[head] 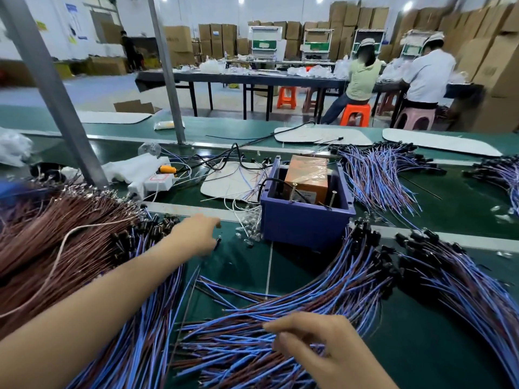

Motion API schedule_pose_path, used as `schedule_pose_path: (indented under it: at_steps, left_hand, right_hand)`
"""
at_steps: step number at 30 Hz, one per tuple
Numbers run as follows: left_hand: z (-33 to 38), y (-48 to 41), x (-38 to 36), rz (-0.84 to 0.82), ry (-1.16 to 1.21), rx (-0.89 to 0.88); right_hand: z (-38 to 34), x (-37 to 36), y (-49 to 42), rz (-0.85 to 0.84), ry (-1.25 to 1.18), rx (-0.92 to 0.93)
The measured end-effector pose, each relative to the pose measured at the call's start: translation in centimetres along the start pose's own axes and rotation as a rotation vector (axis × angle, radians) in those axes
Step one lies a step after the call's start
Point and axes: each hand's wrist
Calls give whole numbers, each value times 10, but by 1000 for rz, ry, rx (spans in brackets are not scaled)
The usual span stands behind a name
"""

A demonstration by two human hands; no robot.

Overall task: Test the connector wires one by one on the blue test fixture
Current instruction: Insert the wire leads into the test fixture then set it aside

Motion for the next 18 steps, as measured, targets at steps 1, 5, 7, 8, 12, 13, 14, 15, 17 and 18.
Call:
schedule_pose_path:
  at_steps: [1, 5, 7, 8, 12, 13, 14, 15, 17, 18]
  left_hand:
    - [2, 2, -6, -23, -33, 1]
    - [1, 5, -17, -21, -84, -4]
    - [-1, 6, -21, 2, -31, -4]
    - [-1, 6, -23, 34, -8, 2]
    - [5, 9, -34, 65, 104, -50]
    - [8, 10, -34, 85, 188, -51]
    - [11, 10, -30, 137, 281, -49]
    - [14, 9, -22, 224, 368, -54]
    - [24, 10, 4, 439, 540, -94]
    - [29, 13, 22, 548, 635, -134]
  right_hand:
    - [1, -1, 3, -15, -45, -14]
    - [8, 1, 10, -19, -224, -149]
    - [8, 3, 9, -28, -340, -204]
    - [6, 4, 6, -25, -408, -217]
    - [-1, -10, -24, 57, -735, -287]
    - [-7, -18, -34, 49, -810, -311]
    - [-14, -28, -44, 29, -886, -338]
    - [-20, -37, -56, -8, -969, -360]
    - [-32, -49, -75, -104, -1134, -441]
    - [-40, -51, -85, -168, -1213, -473]
Point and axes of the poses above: each hand's wrist, its own y-axis away from the middle knuckle, its own x-axis out of the back of the hand, z = x × y, and after that the axes turned 11 degrees about -x, right-handed
